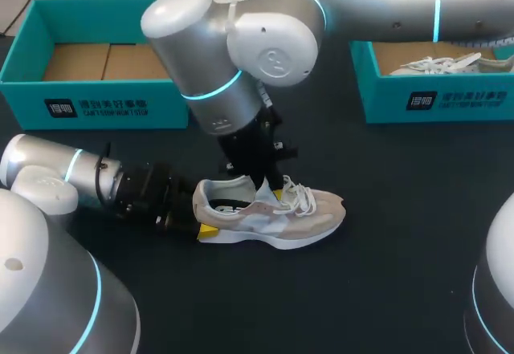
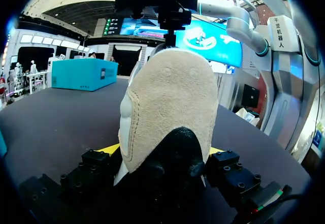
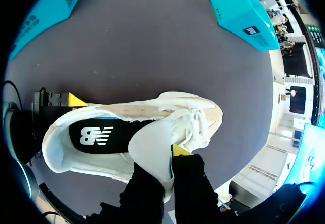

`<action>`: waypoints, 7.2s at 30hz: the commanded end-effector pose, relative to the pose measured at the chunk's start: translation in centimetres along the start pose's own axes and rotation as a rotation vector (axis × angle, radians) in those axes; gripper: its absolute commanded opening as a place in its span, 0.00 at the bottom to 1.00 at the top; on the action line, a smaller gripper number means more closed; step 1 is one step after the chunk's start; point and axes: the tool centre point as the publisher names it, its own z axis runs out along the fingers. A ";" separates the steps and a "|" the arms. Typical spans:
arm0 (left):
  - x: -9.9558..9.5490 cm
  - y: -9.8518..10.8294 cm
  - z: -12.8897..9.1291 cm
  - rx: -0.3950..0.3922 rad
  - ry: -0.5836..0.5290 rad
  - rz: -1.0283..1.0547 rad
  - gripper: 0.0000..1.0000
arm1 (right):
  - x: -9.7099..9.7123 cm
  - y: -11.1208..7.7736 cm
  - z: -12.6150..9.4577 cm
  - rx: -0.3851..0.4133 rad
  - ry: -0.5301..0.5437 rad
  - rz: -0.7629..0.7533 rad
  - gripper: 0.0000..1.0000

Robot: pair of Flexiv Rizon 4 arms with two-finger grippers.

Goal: Take the shoe out of the shoebox, open the shoe tongue, remove and reinsert the insole, then place the shoe into the shoebox

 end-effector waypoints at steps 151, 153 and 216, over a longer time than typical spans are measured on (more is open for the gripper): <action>-0.2 0.6 0.4 0.001 -0.002 -0.001 0.00 | 3.3 -3.8 -7.3 -0.698 -0.032 -1.044 0.00; -0.2 0.6 0.4 0.001 -0.002 -0.001 0.00 | 3.3 -3.8 -7.3 -0.698 -0.032 -1.044 0.00; -0.2 0.6 0.4 0.001 -0.002 -0.001 0.00 | 5.1 2.0 -0.3 -0.316 0.068 -1.463 0.00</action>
